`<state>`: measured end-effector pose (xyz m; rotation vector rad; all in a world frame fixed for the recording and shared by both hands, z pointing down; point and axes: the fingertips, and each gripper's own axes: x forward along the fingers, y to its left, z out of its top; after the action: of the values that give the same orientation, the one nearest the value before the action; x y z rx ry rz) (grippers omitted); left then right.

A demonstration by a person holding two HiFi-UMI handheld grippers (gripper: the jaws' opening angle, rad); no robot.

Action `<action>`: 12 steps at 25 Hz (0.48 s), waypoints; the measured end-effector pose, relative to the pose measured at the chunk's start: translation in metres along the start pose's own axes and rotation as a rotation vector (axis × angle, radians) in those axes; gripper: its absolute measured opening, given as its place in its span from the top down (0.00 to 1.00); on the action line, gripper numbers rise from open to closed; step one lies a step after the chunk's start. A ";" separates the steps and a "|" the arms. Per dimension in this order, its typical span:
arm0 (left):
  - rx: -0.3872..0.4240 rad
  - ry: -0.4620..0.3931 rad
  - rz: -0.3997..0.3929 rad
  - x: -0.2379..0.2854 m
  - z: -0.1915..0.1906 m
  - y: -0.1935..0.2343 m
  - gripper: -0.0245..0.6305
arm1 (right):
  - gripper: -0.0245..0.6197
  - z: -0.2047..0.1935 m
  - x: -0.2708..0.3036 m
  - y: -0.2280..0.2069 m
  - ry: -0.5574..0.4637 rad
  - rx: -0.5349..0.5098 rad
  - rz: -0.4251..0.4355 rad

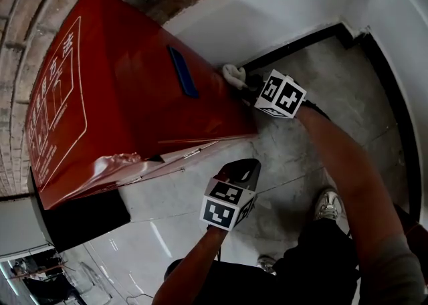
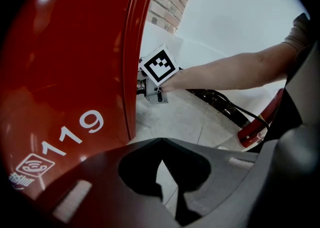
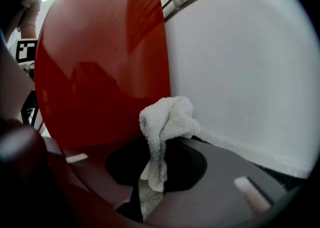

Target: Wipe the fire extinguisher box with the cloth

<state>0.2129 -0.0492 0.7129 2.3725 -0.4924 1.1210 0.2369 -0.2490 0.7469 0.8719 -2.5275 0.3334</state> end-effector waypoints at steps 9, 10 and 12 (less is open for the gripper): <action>0.053 0.012 -0.005 -0.003 -0.001 0.004 0.96 | 0.83 -0.023 -0.023 0.038 0.024 0.113 0.161; 0.059 0.013 -0.006 -0.004 0.000 0.004 0.96 | 0.83 -0.024 -0.028 0.044 0.029 0.121 0.182; 0.075 0.011 -0.002 -0.006 0.001 0.004 0.96 | 0.83 -0.026 -0.036 0.058 0.029 0.143 0.216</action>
<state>0.2085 -0.0525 0.7088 2.4290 -0.4514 1.1705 0.2346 -0.1760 0.7477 0.6390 -2.6004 0.5969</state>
